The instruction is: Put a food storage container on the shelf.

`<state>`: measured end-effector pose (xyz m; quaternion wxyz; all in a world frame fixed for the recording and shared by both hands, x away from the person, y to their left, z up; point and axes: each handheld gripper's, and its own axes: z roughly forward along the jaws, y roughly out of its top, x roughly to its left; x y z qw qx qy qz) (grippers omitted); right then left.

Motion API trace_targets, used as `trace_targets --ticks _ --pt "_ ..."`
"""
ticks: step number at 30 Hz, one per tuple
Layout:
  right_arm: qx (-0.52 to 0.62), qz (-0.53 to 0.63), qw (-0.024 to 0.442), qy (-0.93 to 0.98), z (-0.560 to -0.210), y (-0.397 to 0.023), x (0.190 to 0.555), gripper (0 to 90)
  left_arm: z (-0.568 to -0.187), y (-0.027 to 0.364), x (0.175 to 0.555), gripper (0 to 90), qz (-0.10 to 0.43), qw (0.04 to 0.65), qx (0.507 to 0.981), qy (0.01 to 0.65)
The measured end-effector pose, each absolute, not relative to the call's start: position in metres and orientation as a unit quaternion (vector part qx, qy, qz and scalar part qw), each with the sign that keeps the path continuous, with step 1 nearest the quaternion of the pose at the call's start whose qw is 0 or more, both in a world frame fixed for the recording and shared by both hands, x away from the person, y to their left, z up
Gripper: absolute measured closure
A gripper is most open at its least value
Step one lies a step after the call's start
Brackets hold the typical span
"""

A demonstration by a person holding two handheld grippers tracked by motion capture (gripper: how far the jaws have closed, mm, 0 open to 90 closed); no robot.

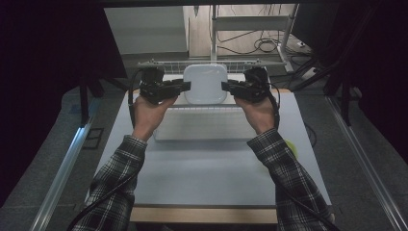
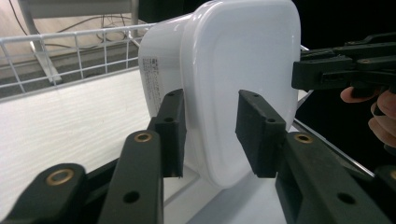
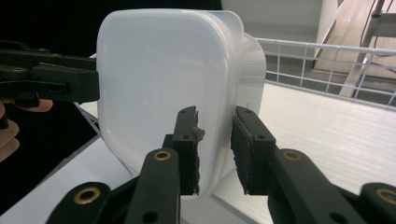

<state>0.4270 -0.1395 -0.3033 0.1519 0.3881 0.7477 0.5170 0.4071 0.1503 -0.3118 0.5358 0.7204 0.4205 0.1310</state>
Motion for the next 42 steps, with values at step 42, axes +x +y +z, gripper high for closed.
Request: trace_targets --ticks 42 --pt "0.402 0.497 0.189 0.745 -0.305 -0.126 0.45 57.1 -0.322 0.144 0.438 46.4 0.157 0.522 0.717 0.434"
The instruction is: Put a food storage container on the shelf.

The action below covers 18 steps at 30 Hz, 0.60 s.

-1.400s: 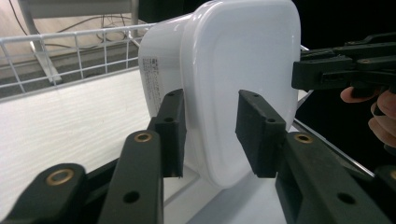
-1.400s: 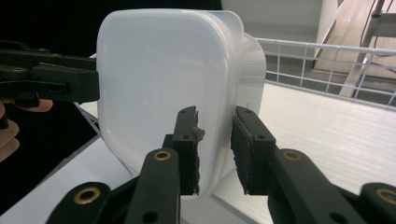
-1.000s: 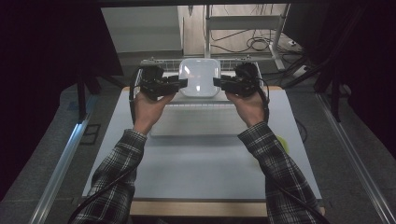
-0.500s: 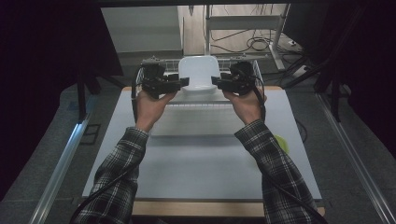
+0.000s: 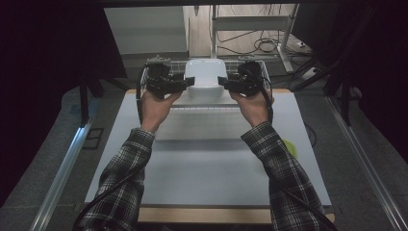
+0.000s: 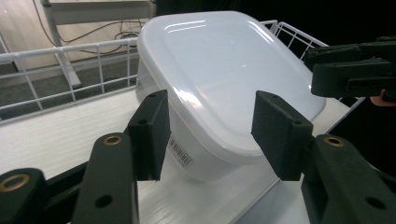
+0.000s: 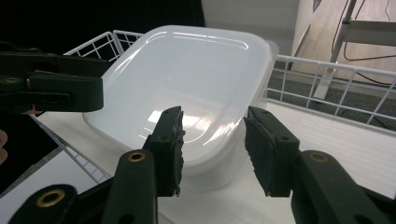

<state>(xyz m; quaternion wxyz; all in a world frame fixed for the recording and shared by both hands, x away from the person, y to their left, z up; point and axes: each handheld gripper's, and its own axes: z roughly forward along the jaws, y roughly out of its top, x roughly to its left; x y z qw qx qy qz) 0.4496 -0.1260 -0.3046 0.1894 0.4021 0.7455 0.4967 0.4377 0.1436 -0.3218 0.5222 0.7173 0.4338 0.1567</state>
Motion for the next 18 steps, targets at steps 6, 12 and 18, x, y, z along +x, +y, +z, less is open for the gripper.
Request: trace_targets --ticks 6,12,18 --pt "0.403 0.498 0.19 0.744 -0.301 -0.13 0.449 56.9 -0.32 0.146 0.437 44.7 0.164 0.526 0.717 0.427" --pt "0.399 0.503 0.185 0.744 -0.301 -0.132 0.444 53.9 -0.318 0.147 0.43 41.4 0.169 0.528 0.721 0.417" --pt "0.384 0.511 0.185 0.746 -0.302 -0.138 0.433 43.5 -0.319 0.147 0.413 30.6 0.184 0.529 0.73 0.392"
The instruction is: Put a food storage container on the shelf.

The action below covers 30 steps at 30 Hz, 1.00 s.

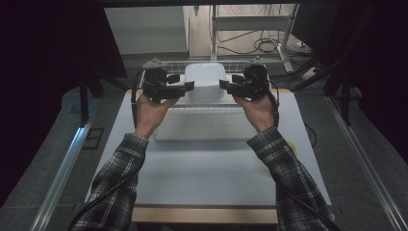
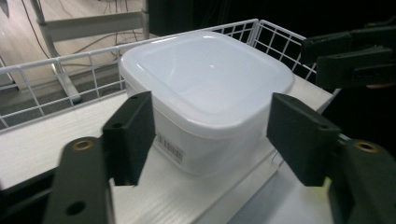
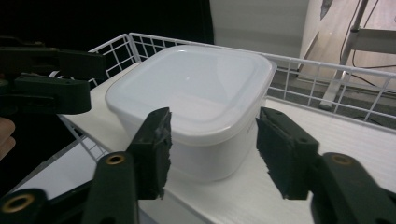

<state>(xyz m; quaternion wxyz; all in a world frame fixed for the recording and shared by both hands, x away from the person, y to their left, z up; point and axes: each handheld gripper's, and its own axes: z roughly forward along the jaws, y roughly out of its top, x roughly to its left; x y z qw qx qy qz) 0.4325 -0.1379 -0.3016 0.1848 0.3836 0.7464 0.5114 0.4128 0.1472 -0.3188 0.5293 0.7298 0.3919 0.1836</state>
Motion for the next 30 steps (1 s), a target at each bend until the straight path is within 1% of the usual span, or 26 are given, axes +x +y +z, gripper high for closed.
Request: trace_targets --ticks 5,6,9,14,19,24,30 --pt "0.369 0.51 0.189 0.754 -0.306 -0.143 0.422 33.4 -0.324 0.149 0.397 22.1 0.185 0.529 0.739 0.373" --pt "0.366 0.51 0.189 0.755 -0.308 -0.143 0.419 31.6 -0.325 0.149 0.394 19.1 0.185 0.526 0.742 0.372" --pt "0.357 0.509 0.19 0.76 -0.313 -0.145 0.412 27.8 -0.33 0.149 0.383 16.6 0.19 0.518 0.752 0.361" --pt "0.342 0.507 0.186 0.769 -0.32 -0.146 0.4 21.6 -0.34 0.151 0.368 10.5 0.179 0.512 0.763 0.352" --pt "0.328 0.506 0.178 0.777 -0.329 -0.148 0.389 16.2 -0.348 0.154 0.353 8.1 0.179 0.509 0.767 0.347" --pt "0.328 0.506 0.175 0.779 -0.339 -0.151 0.378 9.9 -0.36 0.155 0.337 4.2 0.192 0.5 0.772 0.342" --pt "0.326 0.498 0.171 0.785 -0.351 -0.157 0.365 6.1 -0.376 0.157 0.318 4.2 0.205 0.494 0.777 0.331"
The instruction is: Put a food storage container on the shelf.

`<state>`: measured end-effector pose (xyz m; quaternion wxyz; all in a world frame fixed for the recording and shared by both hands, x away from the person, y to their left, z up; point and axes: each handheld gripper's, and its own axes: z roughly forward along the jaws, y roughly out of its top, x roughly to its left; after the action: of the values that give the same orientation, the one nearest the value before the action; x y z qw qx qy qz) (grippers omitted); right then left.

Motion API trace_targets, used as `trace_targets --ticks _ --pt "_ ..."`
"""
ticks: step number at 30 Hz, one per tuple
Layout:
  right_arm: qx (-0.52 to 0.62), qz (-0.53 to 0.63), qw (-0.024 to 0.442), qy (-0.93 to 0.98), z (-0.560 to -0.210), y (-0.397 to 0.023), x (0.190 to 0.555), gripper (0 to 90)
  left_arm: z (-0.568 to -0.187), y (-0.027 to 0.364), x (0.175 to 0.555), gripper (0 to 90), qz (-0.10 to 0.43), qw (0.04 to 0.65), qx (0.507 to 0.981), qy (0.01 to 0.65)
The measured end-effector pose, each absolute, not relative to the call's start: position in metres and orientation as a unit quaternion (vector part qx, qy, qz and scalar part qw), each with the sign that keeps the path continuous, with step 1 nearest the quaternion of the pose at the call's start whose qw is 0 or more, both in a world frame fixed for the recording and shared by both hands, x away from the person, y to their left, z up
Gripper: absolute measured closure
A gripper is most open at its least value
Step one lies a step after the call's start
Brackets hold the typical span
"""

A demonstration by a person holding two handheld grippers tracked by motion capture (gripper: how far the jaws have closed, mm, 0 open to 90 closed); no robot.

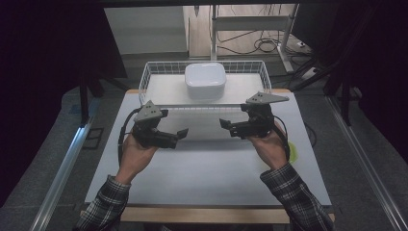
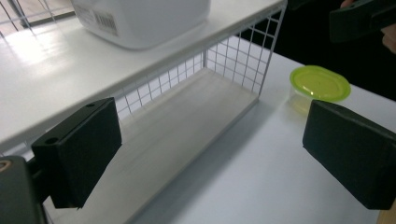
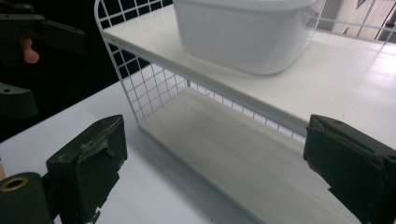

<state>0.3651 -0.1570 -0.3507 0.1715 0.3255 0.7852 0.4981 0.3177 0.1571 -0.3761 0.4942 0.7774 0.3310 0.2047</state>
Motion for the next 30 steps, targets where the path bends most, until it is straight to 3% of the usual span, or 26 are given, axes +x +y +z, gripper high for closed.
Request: trace_targets --ticks 14,19,30 --pt "0.325 0.489 0.19 0.787 -0.386 -0.179 0.333 0.0 -0.416 0.155 0.286 5.1 0.198 0.485 0.787 0.326" --pt "0.339 0.489 0.18 0.783 -0.403 -0.193 0.322 0.0 -0.432 0.157 0.274 4.2 0.202 0.493 0.786 0.313" --pt "0.346 0.486 0.152 0.788 -0.431 -0.201 0.299 0.3 -0.472 0.17 0.252 7.4 0.176 0.482 0.785 0.346"
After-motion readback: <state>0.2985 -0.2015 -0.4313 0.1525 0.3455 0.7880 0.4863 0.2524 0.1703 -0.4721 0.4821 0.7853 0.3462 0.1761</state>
